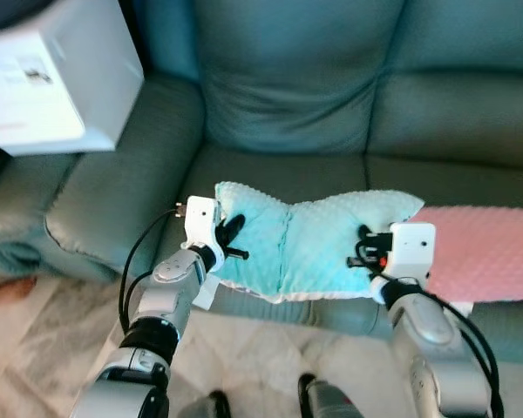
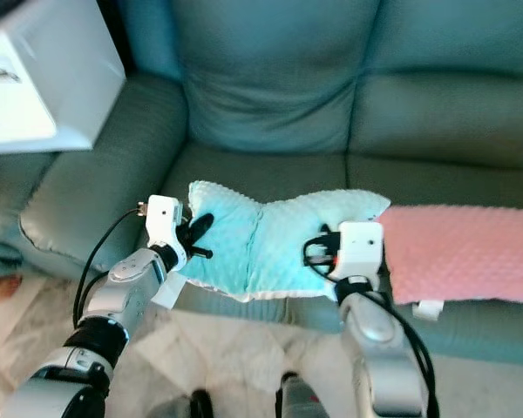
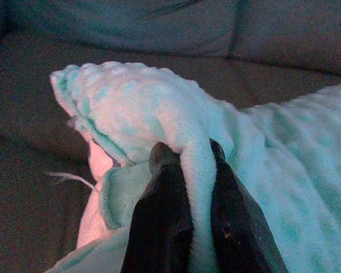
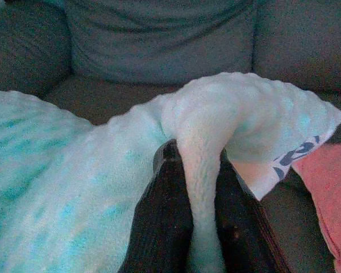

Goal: Move the pillow to the sofa

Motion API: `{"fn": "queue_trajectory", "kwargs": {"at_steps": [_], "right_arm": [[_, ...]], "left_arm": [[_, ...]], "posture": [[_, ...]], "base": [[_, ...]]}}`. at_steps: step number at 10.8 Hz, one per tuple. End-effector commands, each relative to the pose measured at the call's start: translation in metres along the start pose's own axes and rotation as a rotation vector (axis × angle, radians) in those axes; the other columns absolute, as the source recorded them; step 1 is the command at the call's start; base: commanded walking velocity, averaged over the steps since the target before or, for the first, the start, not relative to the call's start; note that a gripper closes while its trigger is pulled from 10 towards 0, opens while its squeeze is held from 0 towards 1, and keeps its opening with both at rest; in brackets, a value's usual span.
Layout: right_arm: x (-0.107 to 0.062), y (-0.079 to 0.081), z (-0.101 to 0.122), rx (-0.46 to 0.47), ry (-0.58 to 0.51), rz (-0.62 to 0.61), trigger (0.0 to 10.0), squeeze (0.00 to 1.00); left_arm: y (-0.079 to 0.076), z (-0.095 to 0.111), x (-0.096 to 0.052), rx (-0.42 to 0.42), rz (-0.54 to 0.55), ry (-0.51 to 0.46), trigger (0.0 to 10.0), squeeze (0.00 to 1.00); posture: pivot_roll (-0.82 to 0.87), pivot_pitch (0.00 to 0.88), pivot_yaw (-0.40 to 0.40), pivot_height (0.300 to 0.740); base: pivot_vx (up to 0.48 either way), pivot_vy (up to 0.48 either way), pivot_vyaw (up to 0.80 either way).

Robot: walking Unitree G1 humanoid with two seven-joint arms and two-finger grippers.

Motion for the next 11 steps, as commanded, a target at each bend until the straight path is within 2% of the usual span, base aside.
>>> {"fn": "queue_trajectory", "kwargs": {"at_steps": [1, 3, 6, 9, 11], "right_arm": [[0.001, -0.006, -0.008, -0.006, 0.022, -0.014, 10.0, 0.0], [0.003, -0.015, -0.003, -0.007, 0.005, -0.016, 10.0, 0.0], [0.0, -0.002, 0.004, -0.009, -0.046, 0.019, 10.0, 0.0], [0.0, 0.006, 0.011, -0.003, -0.082, 0.042, 10.0, 0.0], [0.003, 0.005, 0.013, -0.01, -0.094, 0.037, 10.0, 0.0]], "left_arm": [[0.009, 0.001, 0.0, 0.009, 0.059, -0.016, 10.0, 0.0], [0.008, 0.017, 0.003, 0.007, 0.055, -0.065, 10.0, 0.0], [0.034, 0.021, -0.013, 0.004, 0.122, -0.118, 10.0, 0.0], [0.039, 0.03, -0.016, -0.001, 0.121, -0.157, 10.0, 0.0], [0.032, 0.033, -0.004, -0.016, 0.117, -0.134, 10.0, 0.0]], "posture": [[-0.27, 0.354, 0.08, 0.74], [-0.27, 0.362, 0.071, 0.74], [-0.26, 0.316, 0.07, 0.74], [-0.26, 0.275, 0.063, 0.74], [-0.29, 0.267, 0.063, 0.74]], "base": [[0.0, 0.0, 0.0], [0.0, 0.0, 0.0], [0.0, 0.0, 0.0], [0.0, 0.0, 0.0], [0.0, 0.0, 0.0]]}}
Point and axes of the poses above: a point about 5 cm out from each wrist's last joint towards the gripper, its own x axis pointing out of the wrist towards the gripper, its own z axis along the axis of the wrist's last joint, y = z × x, the point moved 1 cm from there along x, pointing out of the wrist towards the gripper, and after that the axes turned 11 degrees about -x, right-handed, at the moved point
